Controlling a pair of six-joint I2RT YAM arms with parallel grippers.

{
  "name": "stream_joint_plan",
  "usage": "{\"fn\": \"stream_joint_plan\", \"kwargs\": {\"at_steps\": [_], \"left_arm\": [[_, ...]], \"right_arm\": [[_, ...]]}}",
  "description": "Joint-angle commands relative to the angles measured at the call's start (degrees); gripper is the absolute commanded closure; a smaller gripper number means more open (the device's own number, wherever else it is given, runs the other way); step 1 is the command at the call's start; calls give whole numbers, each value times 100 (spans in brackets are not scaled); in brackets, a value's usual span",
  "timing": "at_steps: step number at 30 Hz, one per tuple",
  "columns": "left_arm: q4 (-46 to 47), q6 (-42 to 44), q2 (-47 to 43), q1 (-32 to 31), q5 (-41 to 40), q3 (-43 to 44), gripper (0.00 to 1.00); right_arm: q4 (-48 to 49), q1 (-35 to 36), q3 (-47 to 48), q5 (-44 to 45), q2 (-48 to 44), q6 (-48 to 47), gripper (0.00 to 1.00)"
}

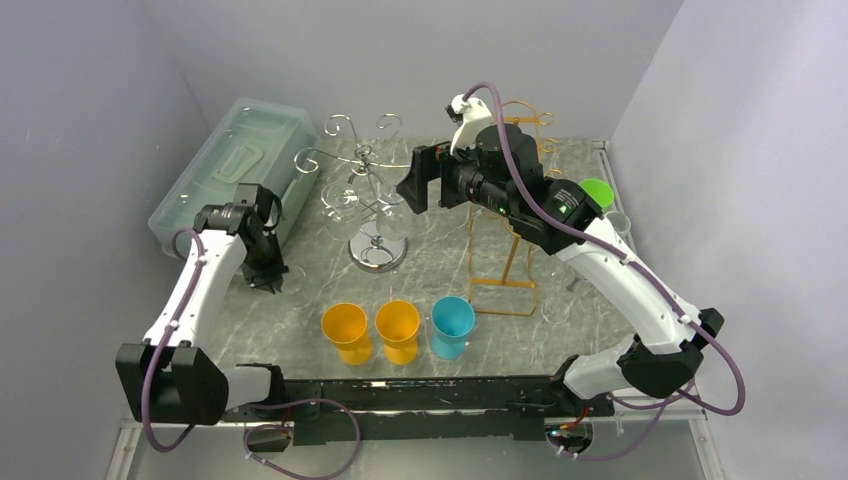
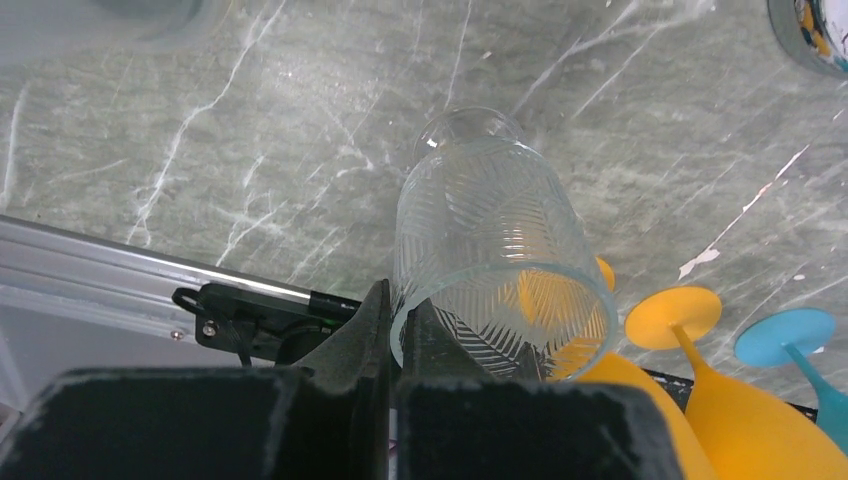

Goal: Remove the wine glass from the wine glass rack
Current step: Place the wine glass at the center of the board.

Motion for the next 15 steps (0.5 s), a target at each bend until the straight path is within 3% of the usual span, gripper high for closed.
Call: {"fn": "stream_joint_plan", "kwargs": {"at_steps": [1,15], "left_arm": [[393,-67,174,34,82,140,100],[1116,-263,703,78,-301,-181,100]], "right_arm": [[54,26,-36,-69,-23,-103,0],[47,35,-89,-108,11,-88,0]]}}
